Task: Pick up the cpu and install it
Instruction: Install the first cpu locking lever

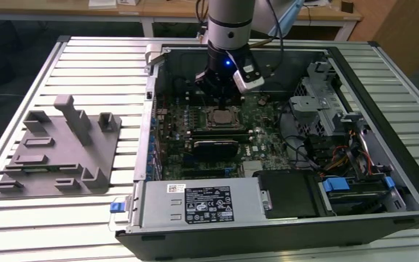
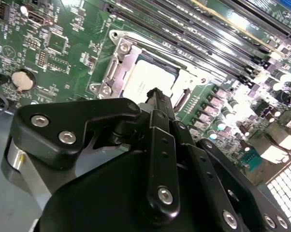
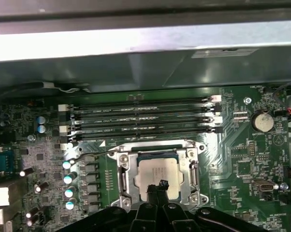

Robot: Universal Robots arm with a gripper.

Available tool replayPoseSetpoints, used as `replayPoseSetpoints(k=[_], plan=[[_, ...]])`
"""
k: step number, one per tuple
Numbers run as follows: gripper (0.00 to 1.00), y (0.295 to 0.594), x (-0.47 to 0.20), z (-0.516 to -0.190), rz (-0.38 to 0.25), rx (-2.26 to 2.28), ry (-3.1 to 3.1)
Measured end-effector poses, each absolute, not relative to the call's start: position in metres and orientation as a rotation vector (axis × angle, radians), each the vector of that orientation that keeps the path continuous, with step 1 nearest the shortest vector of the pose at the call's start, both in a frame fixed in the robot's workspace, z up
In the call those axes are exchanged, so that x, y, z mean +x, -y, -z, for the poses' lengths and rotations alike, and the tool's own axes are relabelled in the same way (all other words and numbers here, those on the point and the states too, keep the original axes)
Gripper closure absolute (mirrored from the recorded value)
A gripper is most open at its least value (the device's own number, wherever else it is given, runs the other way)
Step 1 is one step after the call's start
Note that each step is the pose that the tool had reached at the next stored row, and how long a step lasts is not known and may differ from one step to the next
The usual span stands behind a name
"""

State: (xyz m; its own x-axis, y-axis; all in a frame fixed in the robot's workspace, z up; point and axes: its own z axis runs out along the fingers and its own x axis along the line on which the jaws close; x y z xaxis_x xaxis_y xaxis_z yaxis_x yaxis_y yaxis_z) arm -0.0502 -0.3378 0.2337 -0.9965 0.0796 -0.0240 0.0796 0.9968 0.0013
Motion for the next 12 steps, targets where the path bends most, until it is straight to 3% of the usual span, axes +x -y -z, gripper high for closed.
replayPoseSetpoints(k=[12], plan=[[0.89, 0.338, -0.067, -0.234, -0.001, 0.124, -3.115]])
